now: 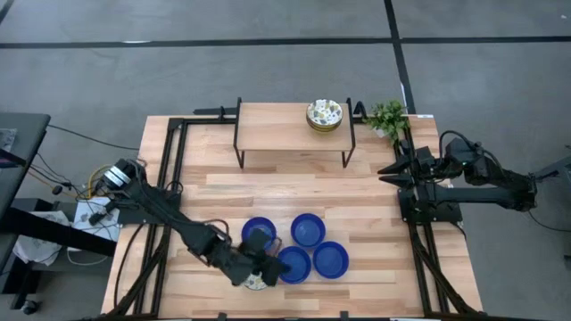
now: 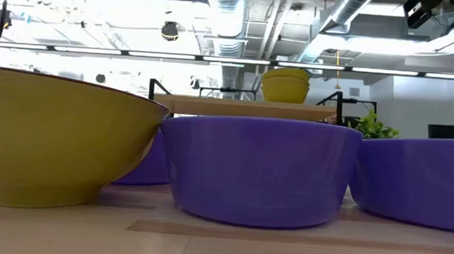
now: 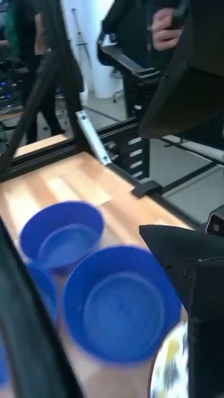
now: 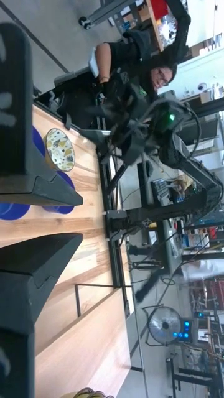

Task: Pick & Place Mini bowls
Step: Stack the yellow bowl on top of the yellow bowl on the shelf

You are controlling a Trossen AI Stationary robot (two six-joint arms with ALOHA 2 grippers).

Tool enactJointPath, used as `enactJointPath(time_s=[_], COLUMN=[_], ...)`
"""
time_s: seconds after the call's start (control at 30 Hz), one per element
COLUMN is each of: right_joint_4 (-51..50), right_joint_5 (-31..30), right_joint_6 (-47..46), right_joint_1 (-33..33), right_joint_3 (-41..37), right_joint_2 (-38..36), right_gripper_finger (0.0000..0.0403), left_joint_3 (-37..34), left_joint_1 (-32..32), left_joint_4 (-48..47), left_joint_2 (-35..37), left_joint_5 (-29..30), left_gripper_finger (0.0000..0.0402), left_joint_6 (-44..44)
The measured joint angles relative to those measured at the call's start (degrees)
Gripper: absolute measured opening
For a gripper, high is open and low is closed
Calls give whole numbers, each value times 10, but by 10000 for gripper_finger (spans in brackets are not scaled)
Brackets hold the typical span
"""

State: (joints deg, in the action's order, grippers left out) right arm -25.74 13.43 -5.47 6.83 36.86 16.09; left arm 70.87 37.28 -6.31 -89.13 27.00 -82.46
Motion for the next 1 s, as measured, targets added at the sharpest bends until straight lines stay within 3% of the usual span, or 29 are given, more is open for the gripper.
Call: enactJointPath(time_s=[0.27, 0.43, 0.53, 1.0], right_joint_4=[0, 0, 0, -1], right_joint_5=[-7, -14, -14, -16], right_joint_6=[25, 25, 25, 25], right_joint_1=[0, 0, 0, 0], right_joint_3=[0, 0, 0, 0], right_joint_2=[0, 0, 0, 0], right_gripper_finger=[70, 70, 70, 70], left_joint_3=[61, 61, 61, 61], left_joint_1=[4, 4, 4, 21], left_joint_4=[-6, -132, -194, -251], left_joint_2=[-74, -76, -74, -85], left_joint_5=[-120, -211, -221, -203], left_gripper_finger=[239, 239, 239, 239], left_joint_6=[27, -30, -51, 7])
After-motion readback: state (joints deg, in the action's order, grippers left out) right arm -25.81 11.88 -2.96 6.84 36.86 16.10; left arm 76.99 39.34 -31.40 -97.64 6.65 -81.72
